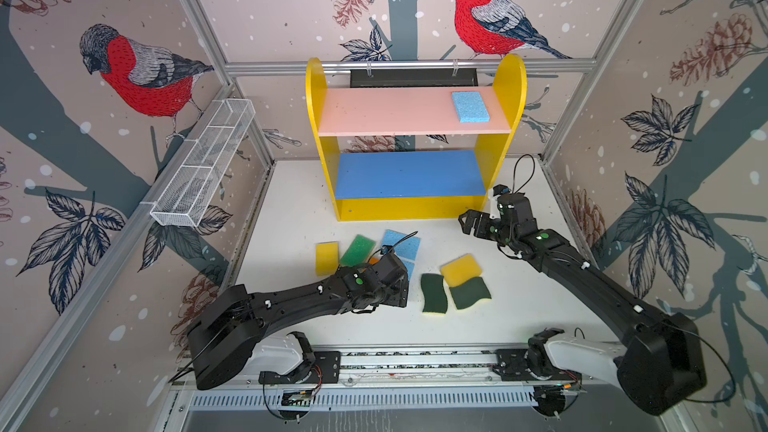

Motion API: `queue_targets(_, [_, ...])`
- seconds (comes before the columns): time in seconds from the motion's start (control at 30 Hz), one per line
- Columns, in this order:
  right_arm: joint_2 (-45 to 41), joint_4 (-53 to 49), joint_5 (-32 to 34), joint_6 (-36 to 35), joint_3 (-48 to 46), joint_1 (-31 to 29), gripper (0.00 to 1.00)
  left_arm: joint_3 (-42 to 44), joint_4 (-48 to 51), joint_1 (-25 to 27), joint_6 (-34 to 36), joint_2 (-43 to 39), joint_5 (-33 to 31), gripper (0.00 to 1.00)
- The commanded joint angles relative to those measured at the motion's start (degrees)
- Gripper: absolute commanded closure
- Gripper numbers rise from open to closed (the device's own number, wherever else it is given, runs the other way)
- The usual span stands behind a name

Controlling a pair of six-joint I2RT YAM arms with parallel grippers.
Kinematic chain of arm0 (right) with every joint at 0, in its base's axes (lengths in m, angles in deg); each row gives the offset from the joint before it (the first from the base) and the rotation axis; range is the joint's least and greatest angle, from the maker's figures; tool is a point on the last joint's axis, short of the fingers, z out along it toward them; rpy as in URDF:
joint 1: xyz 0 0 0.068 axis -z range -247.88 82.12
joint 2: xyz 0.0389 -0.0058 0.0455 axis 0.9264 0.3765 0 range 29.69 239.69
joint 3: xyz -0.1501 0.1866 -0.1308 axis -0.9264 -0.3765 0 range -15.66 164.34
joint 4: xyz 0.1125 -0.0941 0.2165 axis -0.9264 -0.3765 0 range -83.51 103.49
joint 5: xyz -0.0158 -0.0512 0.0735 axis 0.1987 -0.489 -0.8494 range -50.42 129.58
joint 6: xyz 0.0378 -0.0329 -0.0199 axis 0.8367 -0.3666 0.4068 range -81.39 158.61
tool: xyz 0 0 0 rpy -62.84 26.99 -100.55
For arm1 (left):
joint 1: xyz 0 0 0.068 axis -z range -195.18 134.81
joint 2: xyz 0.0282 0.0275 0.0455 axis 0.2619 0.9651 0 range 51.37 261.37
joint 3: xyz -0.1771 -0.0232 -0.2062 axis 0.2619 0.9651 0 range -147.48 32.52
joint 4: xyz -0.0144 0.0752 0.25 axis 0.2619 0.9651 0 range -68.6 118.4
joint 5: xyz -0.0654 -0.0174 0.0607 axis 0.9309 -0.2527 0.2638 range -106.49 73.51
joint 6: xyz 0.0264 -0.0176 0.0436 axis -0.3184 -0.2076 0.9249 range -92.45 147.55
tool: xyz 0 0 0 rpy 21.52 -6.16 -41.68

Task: Place and organize the cleaning sponges onto the shelf
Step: 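Move the left gripper over the second light-blue sponge beside the orange one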

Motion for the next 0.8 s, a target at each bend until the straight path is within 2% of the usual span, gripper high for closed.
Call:
queue_targets(0.0, [-0.35,1.41,0.37,0.40,-0.24,-0.16,0.01,-0.55,-0.76,0.09,-0.04,1.47,0.86,0.16])
queue_targets(0.77, [-0.38,1.51,0.68,-0.89,-0.60,-0.07,0.00,-3.04,2.91,0.09,0.99,7.55,-2.25,0.07])
